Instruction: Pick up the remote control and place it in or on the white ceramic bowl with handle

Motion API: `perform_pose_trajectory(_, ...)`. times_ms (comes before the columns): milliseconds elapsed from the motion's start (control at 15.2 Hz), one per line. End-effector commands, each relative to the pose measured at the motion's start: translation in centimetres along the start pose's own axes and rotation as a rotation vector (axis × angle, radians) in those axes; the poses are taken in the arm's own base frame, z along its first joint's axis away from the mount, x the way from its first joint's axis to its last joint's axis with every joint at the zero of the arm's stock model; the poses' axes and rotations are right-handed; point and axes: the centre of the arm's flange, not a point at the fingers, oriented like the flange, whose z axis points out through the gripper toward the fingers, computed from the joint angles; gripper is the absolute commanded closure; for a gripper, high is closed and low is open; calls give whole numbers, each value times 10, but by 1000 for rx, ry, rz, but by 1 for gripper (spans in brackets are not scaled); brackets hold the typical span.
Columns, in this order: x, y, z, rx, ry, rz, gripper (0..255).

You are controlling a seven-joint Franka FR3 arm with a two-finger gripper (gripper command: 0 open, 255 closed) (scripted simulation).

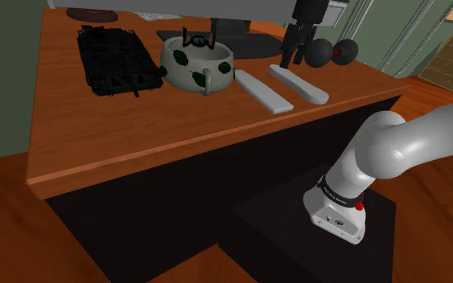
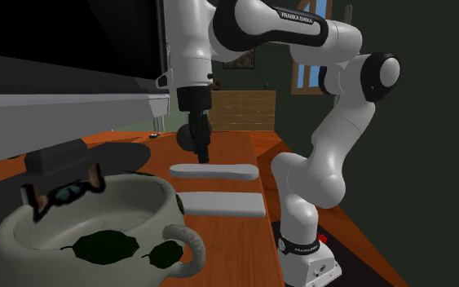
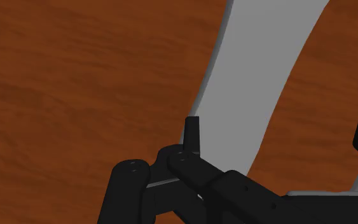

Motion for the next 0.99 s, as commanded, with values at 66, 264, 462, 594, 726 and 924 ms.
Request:
perform_pose_trajectory(66,-16,1,-2,-17,26,104,0)
perform_pose_trajectory(264,-39,-1,1,-40,62,253,0)
perform_pose_trajectory(462,-38,0,16,-40,62,253,0)
perform_pose_trajectory(594,-38,1,27,-40,62,253,0)
perform_pose_trajectory(726,-37,1,35,-40,62,253,0)
perform_pose_trajectory(924,-37,1,35,-40,62,253,0)
